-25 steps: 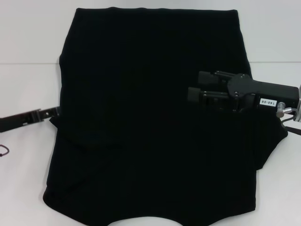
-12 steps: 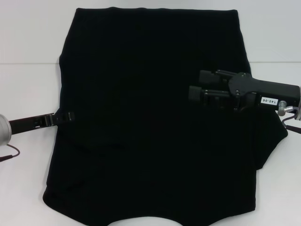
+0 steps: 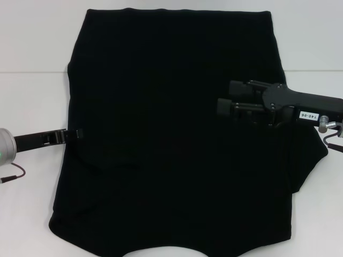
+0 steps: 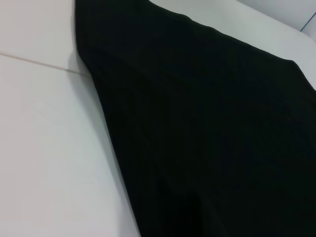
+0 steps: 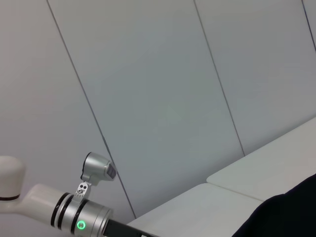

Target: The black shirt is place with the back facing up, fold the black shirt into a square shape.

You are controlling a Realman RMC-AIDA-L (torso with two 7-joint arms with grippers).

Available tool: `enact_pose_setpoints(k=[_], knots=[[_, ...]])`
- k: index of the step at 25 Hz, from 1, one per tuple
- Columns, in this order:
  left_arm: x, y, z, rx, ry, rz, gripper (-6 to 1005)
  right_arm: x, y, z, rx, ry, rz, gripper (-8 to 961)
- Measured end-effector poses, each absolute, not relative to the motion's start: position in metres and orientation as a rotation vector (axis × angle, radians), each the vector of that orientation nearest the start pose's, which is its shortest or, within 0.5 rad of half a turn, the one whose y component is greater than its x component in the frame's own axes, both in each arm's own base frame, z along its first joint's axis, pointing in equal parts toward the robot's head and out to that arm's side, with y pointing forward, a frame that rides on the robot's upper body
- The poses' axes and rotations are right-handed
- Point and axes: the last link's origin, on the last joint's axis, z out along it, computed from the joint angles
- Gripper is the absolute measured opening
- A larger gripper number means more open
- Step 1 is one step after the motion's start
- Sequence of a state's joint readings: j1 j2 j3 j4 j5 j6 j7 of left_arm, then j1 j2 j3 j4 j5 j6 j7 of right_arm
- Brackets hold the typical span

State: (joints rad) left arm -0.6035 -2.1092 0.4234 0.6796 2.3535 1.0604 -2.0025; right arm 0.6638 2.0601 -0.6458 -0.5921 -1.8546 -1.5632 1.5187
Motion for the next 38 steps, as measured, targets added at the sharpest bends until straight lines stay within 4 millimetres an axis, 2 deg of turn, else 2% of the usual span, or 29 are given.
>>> enact_pose_setpoints(k=[8, 13, 19, 26, 32, 38], knots=[[-0.321, 0.384, 0.021, -2.033, -1.415, -0.448, 270, 0.211, 0.369, 0.013, -2.652, 0.698, 0.989, 881], [-0.308, 0.392, 0.019, -2.065, -1.409, -0.473, 164, 0.211, 0.369, 0.014, -2.651, 0.696, 0.988, 882], [-0.285, 0.402, 0.004, -2.136, -1.42, -0.493, 37, 0.211, 0.369, 0.014, -2.65, 0.697, 0.987, 882], [-0.263, 0.408, -0.014, -2.207, -1.43, -0.517, 123, 0.213, 0.369, 0.017, -2.648, 0.691, 0.979, 882], [-0.255, 0.412, -0.01, -2.17, -1.45, -0.637, 196, 0.216, 0.37, 0.021, -2.635, 0.695, 0.976, 882], [-0.251, 0.41, -0.006, -2.187, -1.455, -0.695, 419, 0.219, 0.372, 0.026, -2.617, 0.705, 0.979, 881]])
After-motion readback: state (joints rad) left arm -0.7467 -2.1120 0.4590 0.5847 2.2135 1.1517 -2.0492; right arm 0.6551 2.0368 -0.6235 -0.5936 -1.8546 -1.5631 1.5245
